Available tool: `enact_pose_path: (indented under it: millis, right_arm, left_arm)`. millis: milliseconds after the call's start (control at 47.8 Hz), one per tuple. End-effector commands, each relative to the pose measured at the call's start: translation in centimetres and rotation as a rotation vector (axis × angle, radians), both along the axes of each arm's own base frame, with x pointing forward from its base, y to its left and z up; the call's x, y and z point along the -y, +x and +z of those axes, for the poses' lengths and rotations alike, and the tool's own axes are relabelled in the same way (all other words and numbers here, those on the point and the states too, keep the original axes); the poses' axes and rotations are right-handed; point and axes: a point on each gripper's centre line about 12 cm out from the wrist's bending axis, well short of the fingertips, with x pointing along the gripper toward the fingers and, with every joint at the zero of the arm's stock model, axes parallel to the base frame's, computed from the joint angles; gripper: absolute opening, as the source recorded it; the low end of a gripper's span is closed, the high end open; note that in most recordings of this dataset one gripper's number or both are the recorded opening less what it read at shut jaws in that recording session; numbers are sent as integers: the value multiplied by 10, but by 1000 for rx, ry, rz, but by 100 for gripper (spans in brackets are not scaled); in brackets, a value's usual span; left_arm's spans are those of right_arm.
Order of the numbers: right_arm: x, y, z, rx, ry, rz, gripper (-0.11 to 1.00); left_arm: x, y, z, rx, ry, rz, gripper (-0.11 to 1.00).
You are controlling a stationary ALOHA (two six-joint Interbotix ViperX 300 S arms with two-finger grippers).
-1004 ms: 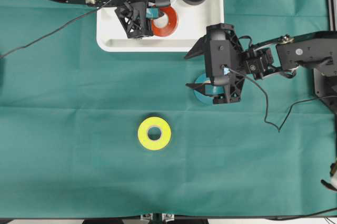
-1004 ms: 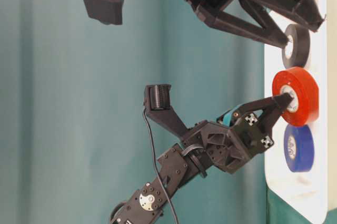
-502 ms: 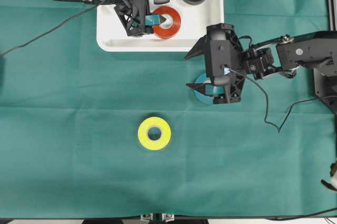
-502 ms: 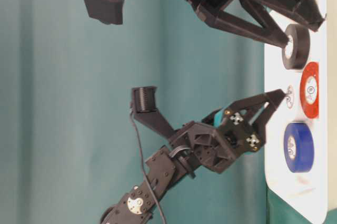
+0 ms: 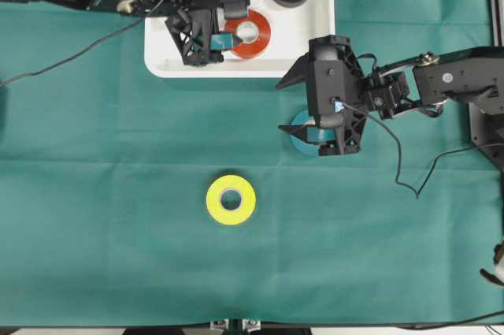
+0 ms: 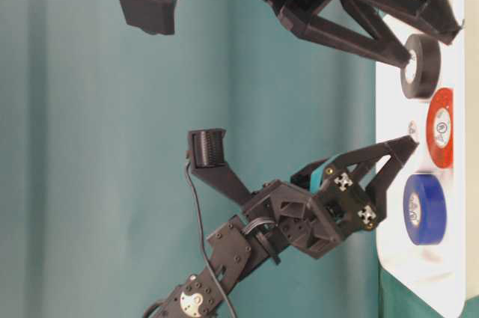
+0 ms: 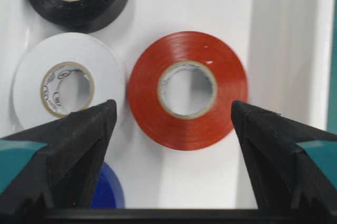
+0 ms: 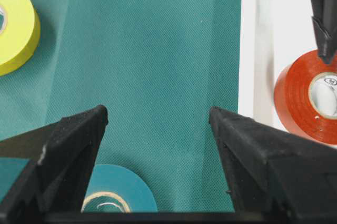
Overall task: Put the tape alternately from left to right into the white case.
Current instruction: 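Open the left gripper and retract it out of the case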
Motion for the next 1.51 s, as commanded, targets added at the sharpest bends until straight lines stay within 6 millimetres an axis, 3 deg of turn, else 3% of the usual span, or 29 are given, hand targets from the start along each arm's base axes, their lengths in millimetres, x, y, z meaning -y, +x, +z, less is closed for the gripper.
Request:
enact_pose_path:
  millis: [0,502,794,1234,1484]
  right_arm:
    - [-2,3,8,27,7,2,84]
    - [-2,4,9,31,6,3,84]
    - [-2,4,9,32,8,2,84]
    - [-2,3,8,28,8,2,84]
    - [-2,3,8,27,10,1,84]
  left_arm:
    - [8,0,23,51,13,-17,84]
    - [74,-33,28,34,-14,-141,84]
    - [102,-47,26,26,-49,-179,84]
    - [130,-63,21,15,-156,-144,84]
    - [133,-70,14,-68,-191,-109,84]
